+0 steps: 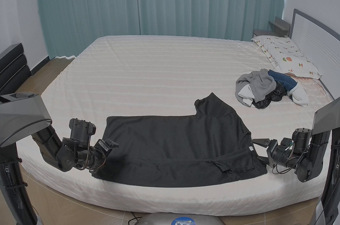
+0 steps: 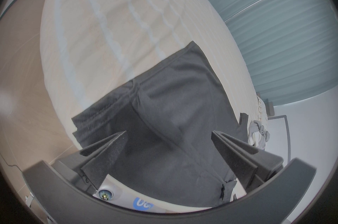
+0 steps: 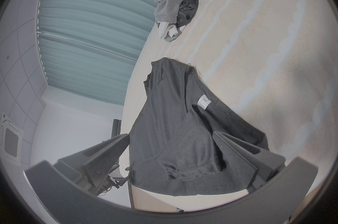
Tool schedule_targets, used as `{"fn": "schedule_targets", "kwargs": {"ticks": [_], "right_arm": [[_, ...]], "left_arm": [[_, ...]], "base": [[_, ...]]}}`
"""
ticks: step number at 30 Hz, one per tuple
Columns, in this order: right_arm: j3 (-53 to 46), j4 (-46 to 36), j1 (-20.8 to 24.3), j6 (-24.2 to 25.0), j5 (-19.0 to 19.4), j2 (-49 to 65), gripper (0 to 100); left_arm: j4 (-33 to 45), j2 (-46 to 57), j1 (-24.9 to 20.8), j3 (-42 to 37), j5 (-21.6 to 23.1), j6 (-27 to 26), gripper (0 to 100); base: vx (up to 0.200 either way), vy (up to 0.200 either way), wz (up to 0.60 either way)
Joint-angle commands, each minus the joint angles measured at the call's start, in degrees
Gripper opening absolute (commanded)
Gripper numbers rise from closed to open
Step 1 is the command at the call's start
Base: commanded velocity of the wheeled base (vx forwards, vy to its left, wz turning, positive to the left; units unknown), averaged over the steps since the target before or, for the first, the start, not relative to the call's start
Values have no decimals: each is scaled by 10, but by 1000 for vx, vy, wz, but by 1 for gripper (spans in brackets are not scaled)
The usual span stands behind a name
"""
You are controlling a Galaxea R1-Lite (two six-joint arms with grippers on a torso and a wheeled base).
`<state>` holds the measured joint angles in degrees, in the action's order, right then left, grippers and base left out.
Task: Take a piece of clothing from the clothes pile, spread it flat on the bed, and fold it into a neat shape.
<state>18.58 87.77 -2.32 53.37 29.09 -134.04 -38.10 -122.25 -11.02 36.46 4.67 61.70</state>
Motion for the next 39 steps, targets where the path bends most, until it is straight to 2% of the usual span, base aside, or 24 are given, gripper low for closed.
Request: {"fn": "schedule_targets", "kwargs": {"ticks": [1,6,10,22,35,38,39], "right_arm": [[0,0,0,0,0,-5,100],[0,1,0,0,0,-5,100],[0,1,0,0,0,-6,100],[0,1,0,-1,-1,-8,100],[0,1,0,-1,-1,-8,100],[0,1,0,-1,-1,-8,100],[-1,2,0,-1,-1,-8,100]], "left_arm": [[0,-38,-1,31,-26,-12,100],[-2,-75,2,70,-76,-22,100],[-2,-77,6,82,-87,-12,100],[-10,-62,39,100,-84,57,100],[-37,-64,86,100,-77,58,100],[-37,-61,93,95,-66,58,100],[-37,-57,94,89,-48,58,100]], "base": [[0,0,0],[0,0,0],[0,0,0],[0,0,0],[0,0,0],[0,0,0],[0,0,0]]}}
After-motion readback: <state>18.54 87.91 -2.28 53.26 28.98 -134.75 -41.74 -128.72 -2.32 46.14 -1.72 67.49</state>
